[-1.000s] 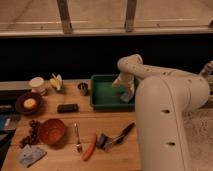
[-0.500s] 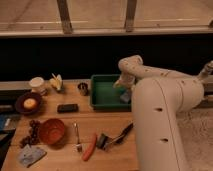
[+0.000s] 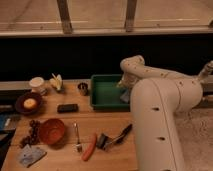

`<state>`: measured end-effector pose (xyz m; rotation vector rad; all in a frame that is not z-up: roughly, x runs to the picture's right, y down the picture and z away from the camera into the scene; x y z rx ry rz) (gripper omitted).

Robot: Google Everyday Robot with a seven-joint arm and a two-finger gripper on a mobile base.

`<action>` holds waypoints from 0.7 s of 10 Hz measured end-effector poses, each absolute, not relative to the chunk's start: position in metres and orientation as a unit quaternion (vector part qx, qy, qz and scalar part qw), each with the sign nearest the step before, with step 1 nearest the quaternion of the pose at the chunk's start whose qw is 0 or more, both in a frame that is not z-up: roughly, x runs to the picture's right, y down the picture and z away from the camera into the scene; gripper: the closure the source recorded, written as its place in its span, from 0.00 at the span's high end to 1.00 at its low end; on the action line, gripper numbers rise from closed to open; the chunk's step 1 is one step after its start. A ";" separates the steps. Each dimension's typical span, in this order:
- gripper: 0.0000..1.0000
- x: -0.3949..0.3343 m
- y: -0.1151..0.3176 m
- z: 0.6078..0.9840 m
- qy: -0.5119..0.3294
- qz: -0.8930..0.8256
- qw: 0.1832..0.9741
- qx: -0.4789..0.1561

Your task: Place sponge in metal cup

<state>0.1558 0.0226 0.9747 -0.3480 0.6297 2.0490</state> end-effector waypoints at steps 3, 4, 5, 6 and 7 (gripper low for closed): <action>0.78 0.162 0.031 0.986 0.267 0.837 0.456 -0.146; 0.75 0.164 0.034 0.989 0.268 0.836 0.455 -0.148; 0.69 0.164 0.034 0.990 0.268 0.836 0.456 -0.148; 0.58 0.166 0.035 0.990 0.268 0.835 0.457 -0.147; 0.46 0.166 0.034 0.989 0.264 0.836 0.458 -0.147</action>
